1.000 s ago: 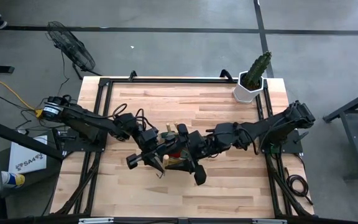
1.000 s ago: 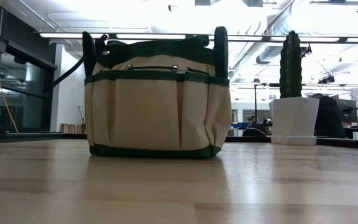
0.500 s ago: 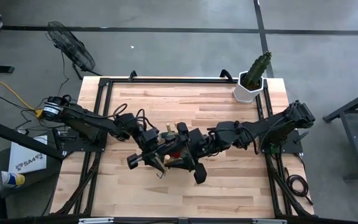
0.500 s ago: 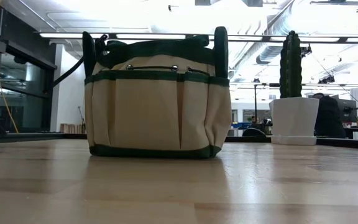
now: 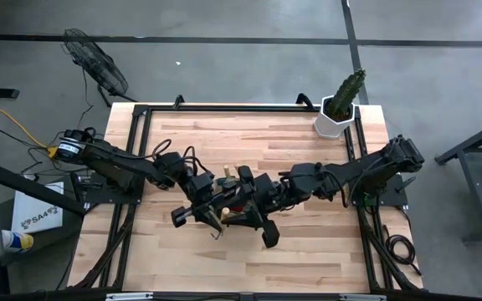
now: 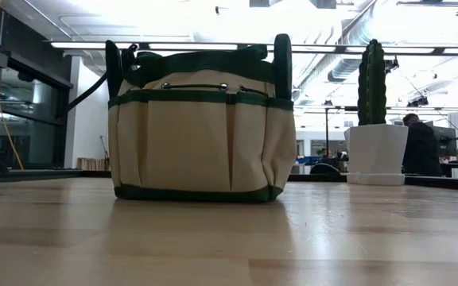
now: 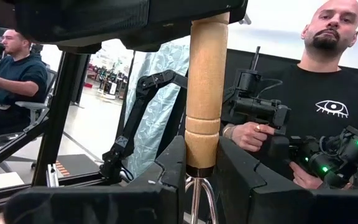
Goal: Pick & Place Garden tools in Gardening bag
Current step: Put the light brown hand rake into the gardening bag
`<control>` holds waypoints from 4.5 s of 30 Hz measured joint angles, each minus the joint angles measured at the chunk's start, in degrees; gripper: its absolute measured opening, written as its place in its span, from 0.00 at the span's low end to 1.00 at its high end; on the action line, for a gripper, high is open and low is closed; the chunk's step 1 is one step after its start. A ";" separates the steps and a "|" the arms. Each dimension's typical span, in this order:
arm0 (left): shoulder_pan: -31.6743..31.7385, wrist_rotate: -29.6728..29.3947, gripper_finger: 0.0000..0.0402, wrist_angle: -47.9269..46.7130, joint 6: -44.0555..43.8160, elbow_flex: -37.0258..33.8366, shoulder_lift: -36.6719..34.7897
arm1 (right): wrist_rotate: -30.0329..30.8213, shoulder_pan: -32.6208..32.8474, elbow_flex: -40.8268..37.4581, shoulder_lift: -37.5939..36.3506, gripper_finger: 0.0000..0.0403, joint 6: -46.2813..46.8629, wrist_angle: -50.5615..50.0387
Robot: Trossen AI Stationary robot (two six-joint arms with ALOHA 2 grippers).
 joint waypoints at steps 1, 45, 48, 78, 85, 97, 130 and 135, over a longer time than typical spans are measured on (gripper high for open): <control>0.00 -0.02 0.14 0.00 -0.01 0.01 0.00 | 0.00 0.00 0.00 0.00 0.29 0.00 0.00; 0.04 -3.15 0.44 -21.43 -3.25 -0.01 -3.36 | 9.48 0.41 0.00 -0.02 0.15 6.25 -8.65; 0.07 -3.15 0.45 -27.39 -1.66 -0.01 -5.83 | 11.01 0.93 0.00 -0.21 0.15 6.26 -10.14; -11.18 -52.69 0.45 -66.51 -0.69 -15.19 -45.99 | 32.71 9.48 -6.13 0.52 0.15 22.65 -28.74; -12.90 -55.79 0.45 -52.67 -3.26 -27.07 -51.51 | 27.48 7.36 -14.75 0.53 0.15 19.09 -12.67; -12.81 -56.61 0.45 -34.25 -3.91 -39.30 -56.74 | 22.25 1.45 -19.80 0.52 0.15 11.61 -2.54; -12.81 -58.14 0.45 -31.30 -5.21 -41.76 -57.65 | 17.98 -4.81 -19.69 6.04 0.15 10.67 2.11; -12.81 -58.16 0.45 -31.58 -5.23 -41.76 -57.64 | 18.18 -5.22 -19.76 7.25 0.15 10.62 2.42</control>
